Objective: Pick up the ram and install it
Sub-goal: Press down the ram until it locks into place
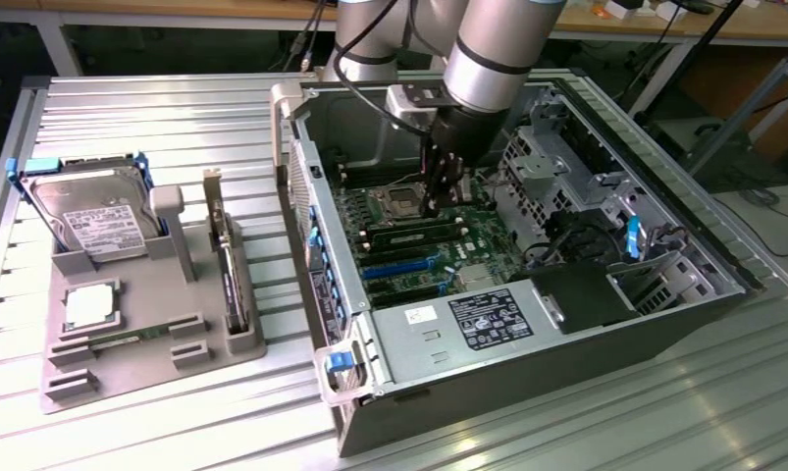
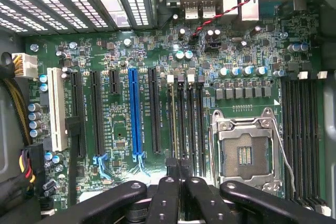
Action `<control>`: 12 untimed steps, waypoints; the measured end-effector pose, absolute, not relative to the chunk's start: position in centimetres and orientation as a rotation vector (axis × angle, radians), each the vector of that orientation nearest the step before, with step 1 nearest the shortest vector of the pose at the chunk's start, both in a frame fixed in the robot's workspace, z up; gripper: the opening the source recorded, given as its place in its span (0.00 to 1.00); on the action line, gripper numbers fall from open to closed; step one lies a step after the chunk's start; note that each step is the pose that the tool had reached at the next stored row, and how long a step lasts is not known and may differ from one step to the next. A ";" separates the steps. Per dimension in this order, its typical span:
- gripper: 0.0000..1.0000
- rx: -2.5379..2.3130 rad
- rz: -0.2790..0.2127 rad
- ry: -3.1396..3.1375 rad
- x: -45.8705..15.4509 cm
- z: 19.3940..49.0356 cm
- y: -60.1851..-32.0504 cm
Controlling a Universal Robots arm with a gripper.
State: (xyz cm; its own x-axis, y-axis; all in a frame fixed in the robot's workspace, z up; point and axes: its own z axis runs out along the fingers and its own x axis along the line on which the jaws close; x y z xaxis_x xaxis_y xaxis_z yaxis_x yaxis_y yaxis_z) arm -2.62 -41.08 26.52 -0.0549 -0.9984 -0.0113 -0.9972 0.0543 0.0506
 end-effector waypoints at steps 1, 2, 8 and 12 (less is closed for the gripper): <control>0.11 2.141 -0.069 -2.261 -2.6 26.5 -41.1; 0.11 2.141 -0.069 -2.262 -2.6 26.5 -41.1; 0.11 2.143 -0.065 -2.264 -1.1 26.0 -41.1; 0.11 2.143 -0.063 -2.263 0.6 25.1 -41.1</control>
